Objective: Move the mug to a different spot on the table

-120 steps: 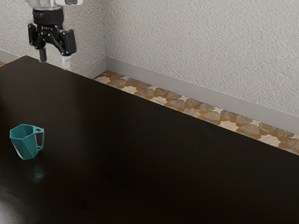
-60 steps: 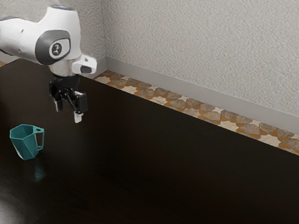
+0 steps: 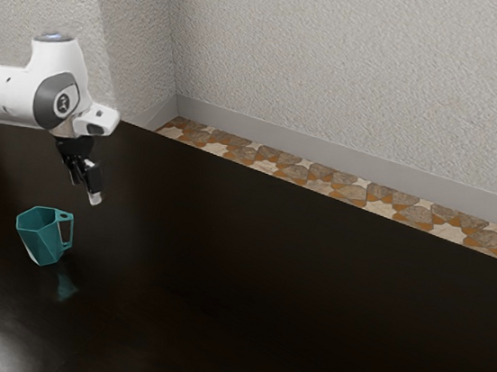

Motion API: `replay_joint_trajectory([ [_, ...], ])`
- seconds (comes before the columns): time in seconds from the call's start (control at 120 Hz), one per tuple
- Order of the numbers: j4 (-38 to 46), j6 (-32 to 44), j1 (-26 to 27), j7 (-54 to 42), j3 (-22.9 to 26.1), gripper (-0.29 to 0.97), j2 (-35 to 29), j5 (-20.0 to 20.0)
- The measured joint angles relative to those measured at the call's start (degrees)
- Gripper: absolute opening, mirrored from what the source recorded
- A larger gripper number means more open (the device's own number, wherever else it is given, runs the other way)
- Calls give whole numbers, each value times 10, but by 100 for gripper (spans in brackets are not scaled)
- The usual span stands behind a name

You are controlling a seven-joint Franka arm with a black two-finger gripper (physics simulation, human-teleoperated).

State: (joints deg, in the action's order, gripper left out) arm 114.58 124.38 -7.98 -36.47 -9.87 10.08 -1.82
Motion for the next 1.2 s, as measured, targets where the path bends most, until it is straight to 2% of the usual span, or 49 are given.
replay_joint_trajectory([
  [0.233, 12, 22, -32, -137, -1, 65, 25, 15],
  [0.358, 58, 45, -44, -193, -3, 65, 6, 20],
  [0.575, 92, 84, -37, -263, -3, 64, -15, 23],
  [0.733, 101, 96, -6, -286, -3, 55, -8, 23],
  [0.858, 74, 101, 13, -291, -3, 50, 19, 21],
  [1.025, 49, 105, 10, -283, -23, 47, 45, 18],
  [1.2, 61, 105, 14, -273, -39, 46, 39, 21],
])
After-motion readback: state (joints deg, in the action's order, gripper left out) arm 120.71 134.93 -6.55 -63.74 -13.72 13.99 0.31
